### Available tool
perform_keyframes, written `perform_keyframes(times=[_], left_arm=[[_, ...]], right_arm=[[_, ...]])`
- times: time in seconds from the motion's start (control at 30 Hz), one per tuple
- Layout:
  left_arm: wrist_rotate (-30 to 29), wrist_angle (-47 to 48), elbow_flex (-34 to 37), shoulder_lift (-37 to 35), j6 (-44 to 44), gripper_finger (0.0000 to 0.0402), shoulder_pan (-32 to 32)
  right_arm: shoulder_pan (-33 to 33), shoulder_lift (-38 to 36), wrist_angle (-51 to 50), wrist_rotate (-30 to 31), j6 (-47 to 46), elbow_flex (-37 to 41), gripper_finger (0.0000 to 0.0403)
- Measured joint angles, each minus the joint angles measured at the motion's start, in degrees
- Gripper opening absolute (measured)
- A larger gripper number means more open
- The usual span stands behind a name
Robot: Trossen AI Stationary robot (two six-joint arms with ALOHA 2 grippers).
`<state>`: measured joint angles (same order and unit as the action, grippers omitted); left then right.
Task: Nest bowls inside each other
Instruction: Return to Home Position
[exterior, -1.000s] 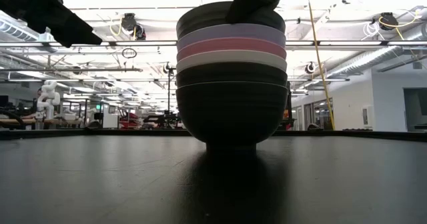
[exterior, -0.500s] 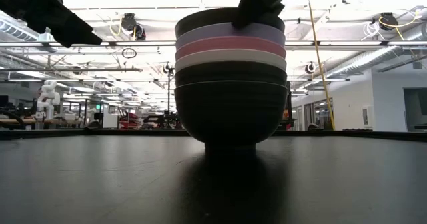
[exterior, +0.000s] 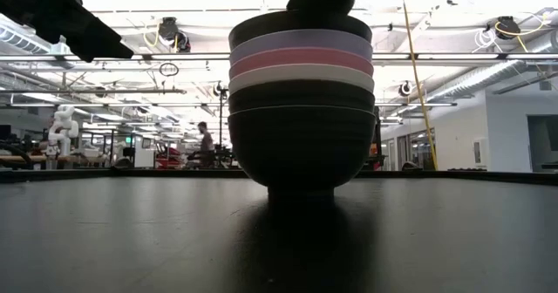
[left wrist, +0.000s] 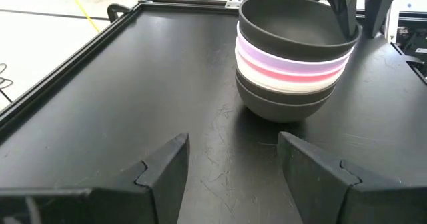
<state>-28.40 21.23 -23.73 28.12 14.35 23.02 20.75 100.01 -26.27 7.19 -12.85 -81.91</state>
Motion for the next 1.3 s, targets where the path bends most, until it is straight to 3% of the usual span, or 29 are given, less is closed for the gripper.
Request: perform_keyframes(times=[0.57,1.3], left_arm=[[0.4,0.1,0.0,0.0,0.4,0.0232,0.0],[1.4,2.8,0.0,0.0,1.0,0.0232,0.0]], right_arm=[[-2.5,-2.2,5.2,0.3,6.0,-0.1,0.0116],[-15.2,-2.5,7.0,0.3,11.4,-0.1,0.0104]])
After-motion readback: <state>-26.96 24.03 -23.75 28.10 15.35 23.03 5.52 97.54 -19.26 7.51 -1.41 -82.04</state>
